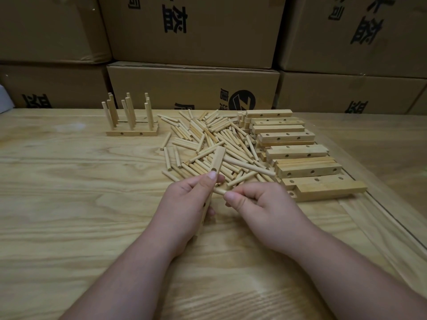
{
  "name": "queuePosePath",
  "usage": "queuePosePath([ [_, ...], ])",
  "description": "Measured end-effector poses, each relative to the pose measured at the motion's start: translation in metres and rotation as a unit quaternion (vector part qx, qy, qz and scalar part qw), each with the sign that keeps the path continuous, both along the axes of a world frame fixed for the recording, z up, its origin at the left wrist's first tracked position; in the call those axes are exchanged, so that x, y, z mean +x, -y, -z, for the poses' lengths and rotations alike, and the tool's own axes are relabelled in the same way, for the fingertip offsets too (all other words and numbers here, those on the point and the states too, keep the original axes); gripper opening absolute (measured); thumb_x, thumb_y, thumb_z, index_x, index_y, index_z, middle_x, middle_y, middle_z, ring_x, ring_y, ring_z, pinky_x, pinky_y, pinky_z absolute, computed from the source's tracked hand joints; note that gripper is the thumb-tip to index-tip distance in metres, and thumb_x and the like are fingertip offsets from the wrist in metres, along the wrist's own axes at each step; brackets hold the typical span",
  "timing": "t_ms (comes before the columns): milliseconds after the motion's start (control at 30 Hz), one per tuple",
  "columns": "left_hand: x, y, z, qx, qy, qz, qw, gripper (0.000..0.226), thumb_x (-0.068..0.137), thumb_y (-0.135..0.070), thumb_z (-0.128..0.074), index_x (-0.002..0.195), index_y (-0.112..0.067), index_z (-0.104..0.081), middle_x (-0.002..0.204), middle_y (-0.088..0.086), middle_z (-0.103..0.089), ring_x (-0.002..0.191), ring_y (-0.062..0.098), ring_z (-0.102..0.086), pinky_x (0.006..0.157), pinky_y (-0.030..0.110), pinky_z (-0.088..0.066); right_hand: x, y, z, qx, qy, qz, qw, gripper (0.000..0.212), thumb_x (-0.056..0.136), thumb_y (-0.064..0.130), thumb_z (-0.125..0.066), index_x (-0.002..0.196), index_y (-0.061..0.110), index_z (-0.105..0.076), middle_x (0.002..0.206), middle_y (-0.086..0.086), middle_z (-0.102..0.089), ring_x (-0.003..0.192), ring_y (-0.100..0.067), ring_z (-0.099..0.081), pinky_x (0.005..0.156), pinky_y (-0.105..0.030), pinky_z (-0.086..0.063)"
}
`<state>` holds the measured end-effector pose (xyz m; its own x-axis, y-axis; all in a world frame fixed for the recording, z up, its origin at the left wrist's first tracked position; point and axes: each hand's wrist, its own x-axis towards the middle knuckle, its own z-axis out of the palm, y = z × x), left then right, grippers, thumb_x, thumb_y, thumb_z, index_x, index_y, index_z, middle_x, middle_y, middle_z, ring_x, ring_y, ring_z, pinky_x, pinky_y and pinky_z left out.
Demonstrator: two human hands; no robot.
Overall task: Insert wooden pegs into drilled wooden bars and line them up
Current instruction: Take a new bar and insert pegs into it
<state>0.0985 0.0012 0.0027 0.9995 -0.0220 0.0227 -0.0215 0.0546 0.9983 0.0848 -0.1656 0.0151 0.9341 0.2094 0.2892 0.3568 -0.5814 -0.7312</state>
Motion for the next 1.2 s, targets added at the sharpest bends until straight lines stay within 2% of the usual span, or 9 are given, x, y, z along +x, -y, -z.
queuePosePath([
  [167,0.000,0.001,-0.001,-0.009,-0.004,0.000,1.000,0.027,0.097,-0.040,-0.060,0.089,-0.028,-0.082,0.065,-0.013,-0.069,0.055,0.005,-0.059,0.051,0.017,-0.048,0.002,0.004,-0.007,-0.193,0.117,0.008,0.974,0.035,0.095,0.054,-0.050,0.063,0.038,-0.049,0.053,0.015,-0.048,0.054,-0.003,-0.047,0.050,-0.025,-0.030],
  [300,0.000,0.000,0.000,0.000,0.003,0.002,1.000,0.026,0.097,-0.040,-0.060,0.090,-0.028,-0.083,0.066,-0.012,-0.070,0.058,0.005,-0.059,0.053,0.017,-0.048,0.001,0.002,-0.002,-0.063,0.036,0.006,0.997,0.023,0.095,0.042,-0.061,0.074,0.037,-0.070,0.070,0.019,-0.066,0.070,-0.003,-0.061,0.055,-0.016,-0.041],
  [433,0.000,0.000,0.000,0.000,0.009,0.000,1.000,0.027,0.098,-0.037,-0.060,0.089,-0.026,-0.083,0.061,-0.012,-0.067,0.057,0.004,-0.059,0.051,0.016,-0.047,0.002,-0.001,-0.001,0.033,-0.047,-0.001,0.998,0.024,0.094,0.036,-0.065,0.072,0.039,-0.072,0.076,0.021,-0.071,0.077,0.004,-0.065,0.061,-0.007,-0.043],
  [567,0.000,-0.001,0.001,0.001,0.012,0.000,1.000,0.027,0.098,-0.039,-0.060,0.090,-0.027,-0.082,0.060,-0.011,-0.066,0.056,0.007,-0.058,0.051,0.016,-0.046,0.001,-0.001,0.001,-0.010,-0.012,0.007,1.000,0.021,0.095,0.044,-0.061,0.081,0.037,-0.075,0.073,0.012,-0.071,0.072,-0.003,-0.065,0.062,-0.023,-0.051],
  [700,0.001,-0.002,0.002,0.002,0.007,0.009,1.000,0.027,0.097,-0.043,-0.059,0.092,-0.029,-0.082,0.063,-0.012,-0.068,0.056,0.008,-0.058,0.050,0.017,-0.045,-0.001,0.000,-0.003,-0.028,0.010,0.005,1.000,0.019,0.094,0.046,-0.060,0.079,0.044,-0.072,0.073,0.024,-0.069,0.073,0.003,-0.064,0.058,-0.014,-0.043],
  [800,0.004,-0.004,0.004,0.028,0.002,0.013,1.000,0.028,0.097,-0.047,-0.059,0.092,-0.032,-0.082,0.064,-0.015,-0.068,0.056,0.005,-0.060,0.052,0.017,-0.046,0.001,0.000,0.001,-0.026,-0.007,0.008,1.000,0.022,0.095,0.042,-0.062,0.074,0.045,-0.070,0.075,0.020,-0.071,0.075,0.001,-0.065,0.064,-0.023,-0.051],
  [933,0.004,-0.006,0.006,0.053,0.010,0.021,0.998,0.029,0.094,-0.057,-0.059,0.092,-0.038,-0.081,0.063,-0.012,-0.068,0.056,0.005,-0.059,0.057,0.023,-0.046,0.001,-0.005,0.002,-0.085,0.058,0.035,0.994,0.026,0.091,0.051,-0.055,0.087,0.035,-0.074,0.068,0.023,-0.065,0.064,0.001,-0.060,0.052,-0.022,-0.040],
  [1067,0.005,-0.006,0.007,0.050,0.005,0.016,0.999,0.027,0.097,-0.051,-0.058,0.091,-0.039,-0.081,0.062,-0.013,-0.067,0.057,0.006,-0.059,0.061,0.025,-0.045,0.005,0.000,0.003,-0.029,-0.015,0.010,0.999,0.020,0.094,0.043,-0.062,0.077,0.046,-0.071,0.077,0.028,-0.069,0.077,0.006,-0.064,0.063,-0.020,-0.047],
  [1200,0.005,-0.006,0.007,0.035,0.015,0.001,0.999,0.028,0.098,-0.048,-0.058,0.092,-0.035,-0.081,0.055,-0.010,-0.060,0.053,0.007,-0.056,0.051,0.016,-0.044,0.004,-0.006,0.007,-0.049,0.036,0.025,0.998,0.027,0.093,0.049,-0.056,0.071,0.039,-0.066,0.066,0.011,-0.067,0.065,-0.006,-0.062,0.057,-0.030,-0.050],
])
